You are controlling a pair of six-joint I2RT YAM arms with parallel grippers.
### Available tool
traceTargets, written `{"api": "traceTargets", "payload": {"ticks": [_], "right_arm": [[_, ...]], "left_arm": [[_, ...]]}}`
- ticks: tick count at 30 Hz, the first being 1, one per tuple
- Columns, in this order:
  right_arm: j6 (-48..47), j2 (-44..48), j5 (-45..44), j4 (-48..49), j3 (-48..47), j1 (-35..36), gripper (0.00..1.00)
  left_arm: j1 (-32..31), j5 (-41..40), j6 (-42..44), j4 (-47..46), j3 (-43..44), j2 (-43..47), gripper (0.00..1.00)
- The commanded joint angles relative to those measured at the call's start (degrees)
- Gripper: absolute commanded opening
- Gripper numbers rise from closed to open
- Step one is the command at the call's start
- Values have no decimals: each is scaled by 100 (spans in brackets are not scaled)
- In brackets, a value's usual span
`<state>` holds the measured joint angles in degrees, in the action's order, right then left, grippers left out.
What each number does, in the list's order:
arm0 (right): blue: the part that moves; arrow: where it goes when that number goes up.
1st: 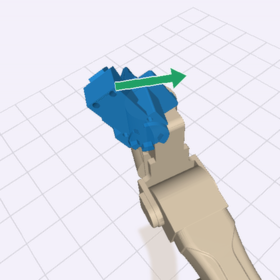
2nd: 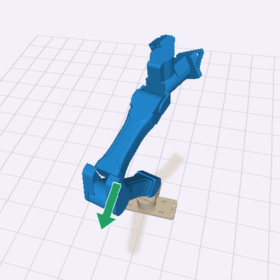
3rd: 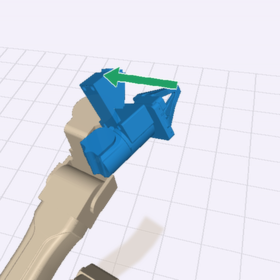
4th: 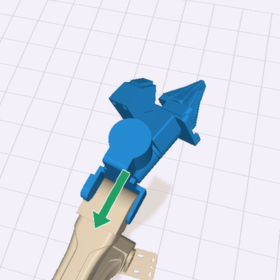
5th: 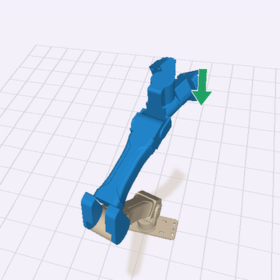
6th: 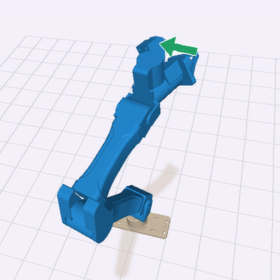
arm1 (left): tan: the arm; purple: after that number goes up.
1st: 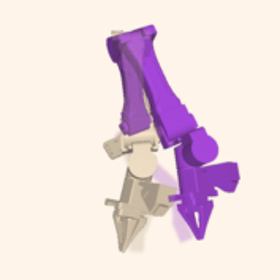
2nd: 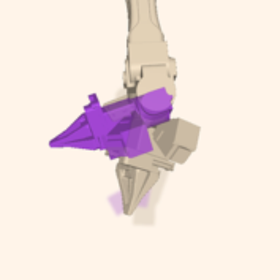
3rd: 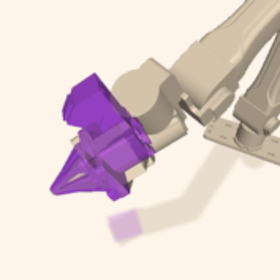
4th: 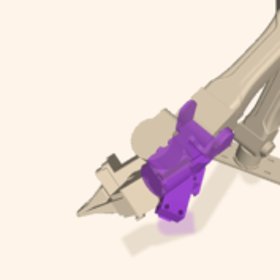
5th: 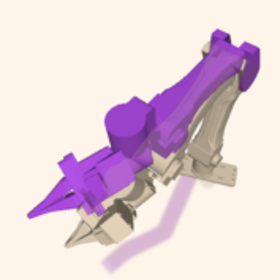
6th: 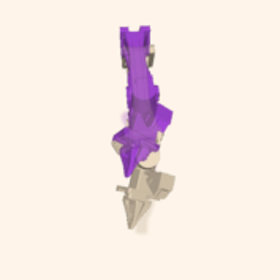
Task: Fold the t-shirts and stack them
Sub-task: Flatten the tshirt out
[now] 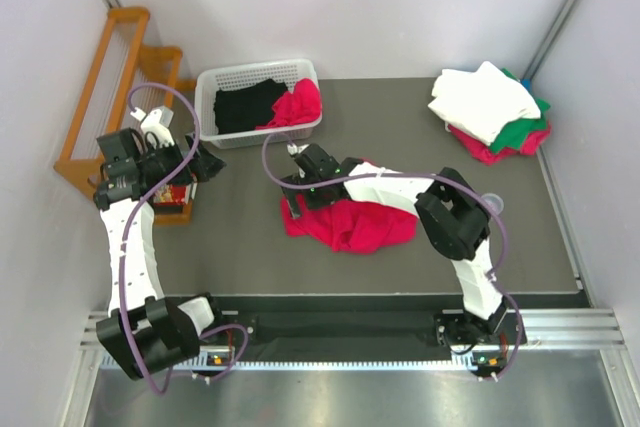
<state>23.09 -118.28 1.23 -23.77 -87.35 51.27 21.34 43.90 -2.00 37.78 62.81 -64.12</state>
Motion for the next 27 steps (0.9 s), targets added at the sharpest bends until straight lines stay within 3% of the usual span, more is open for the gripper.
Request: {"api": "traceTargets", "payload": {"ticks": [1, 3, 4, 7, 8, 18, 20, 22, 27], "right_arm": [[-322, -292, -88, -119, -704, 6, 88], [-349, -388, -88, -172, -835, -3, 72], [-367, -415, -88, -207, -871, -3, 44], [-393, -433, -316, -339, -977, -3, 8], [-411, -424, -369, -374, -985, -20, 3], [-586, 67, -650, -479, -818, -117, 0], [-639, 277, -1036, -628, -871, -195, 0], [-604, 559, -1387, -638, -872, -466, 0], [-332, 1728, -1144, -278, -477, -1311, 0]], "left_arm": [[10, 110, 59, -43, 30, 66, 99], [19, 110, 59, -51, 4, 57, 99], [19, 93, 68, -51, -14, 75, 99], [28, 40, 86, -60, -49, 75, 99], [19, 31, 86, -69, -49, 75, 99], [19, 92, 7, -113, -23, 57, 99], [19, 92, -11, -139, -40, 66, 99], [10, 101, -20, -148, -23, 49, 99], [19, 154, -55, -166, -23, 13, 99]]}}
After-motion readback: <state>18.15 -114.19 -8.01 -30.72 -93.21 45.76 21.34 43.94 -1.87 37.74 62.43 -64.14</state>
